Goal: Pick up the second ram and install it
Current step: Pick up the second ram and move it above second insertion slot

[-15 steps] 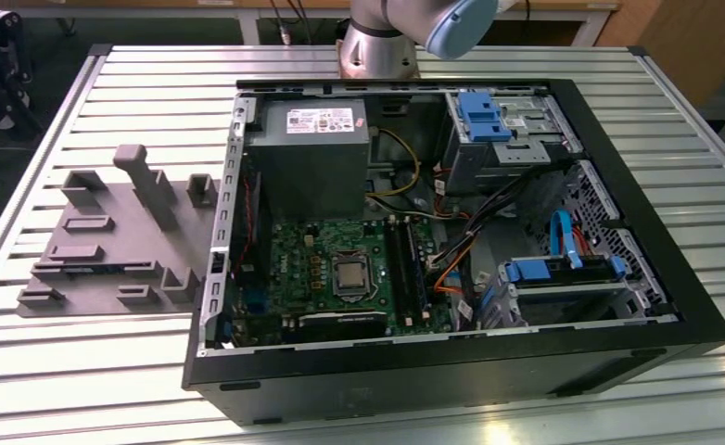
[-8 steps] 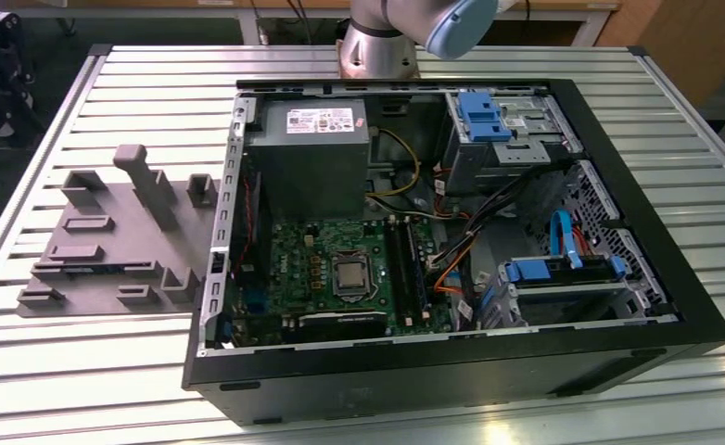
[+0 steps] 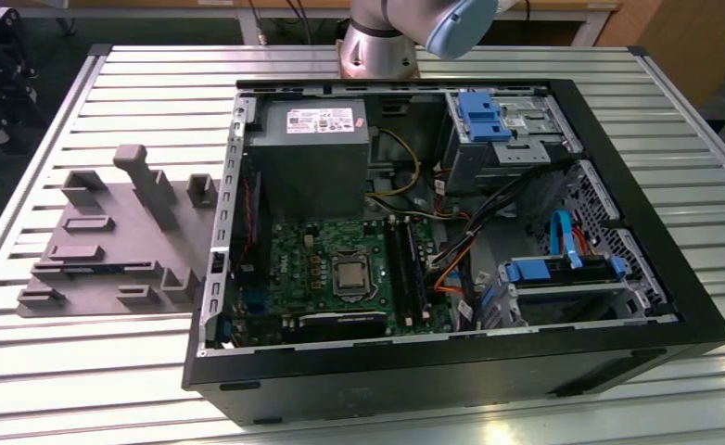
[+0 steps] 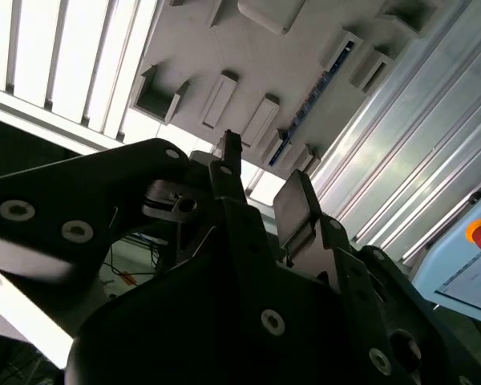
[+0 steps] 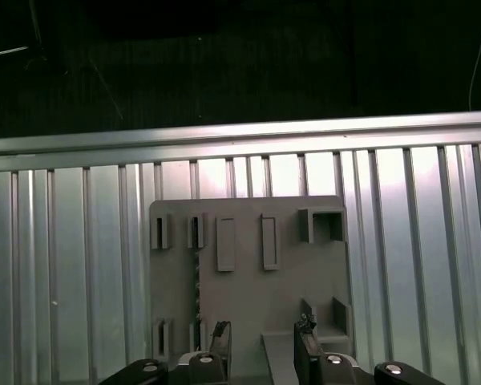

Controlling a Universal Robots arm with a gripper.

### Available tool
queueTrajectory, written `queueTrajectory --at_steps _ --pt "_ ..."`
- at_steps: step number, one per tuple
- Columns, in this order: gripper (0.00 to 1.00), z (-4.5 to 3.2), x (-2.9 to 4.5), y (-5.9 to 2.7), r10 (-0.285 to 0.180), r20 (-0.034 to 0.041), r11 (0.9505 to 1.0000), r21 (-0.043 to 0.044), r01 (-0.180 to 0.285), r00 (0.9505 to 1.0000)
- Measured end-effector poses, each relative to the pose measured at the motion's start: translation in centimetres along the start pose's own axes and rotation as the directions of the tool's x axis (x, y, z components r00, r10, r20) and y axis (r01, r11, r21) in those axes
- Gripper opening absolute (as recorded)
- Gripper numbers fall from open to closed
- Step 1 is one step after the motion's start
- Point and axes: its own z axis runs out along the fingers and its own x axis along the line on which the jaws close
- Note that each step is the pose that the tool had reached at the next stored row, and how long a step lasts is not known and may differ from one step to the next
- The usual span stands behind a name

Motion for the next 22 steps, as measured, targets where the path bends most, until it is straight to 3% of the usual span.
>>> queueTrajectory --at_steps 3,4,9,22 --pt "0.45 0.05 0.0 0.0 0.0 0.0 1.0 0.0 0.0 1.0" --pt "0.51 0.09 0.0 -0.01 0.0 0.0001 1.0 0.0001 0.0 1.0" --pt "0.51 0.8 0.25 -0.06 0.0 -0.0002 1.0 -0.0012 0.0 1.0" --pt "0.51 3.11 2.25 -0.3 0.0 -0.0002 1.0 -0.0042 0.0 1.0"
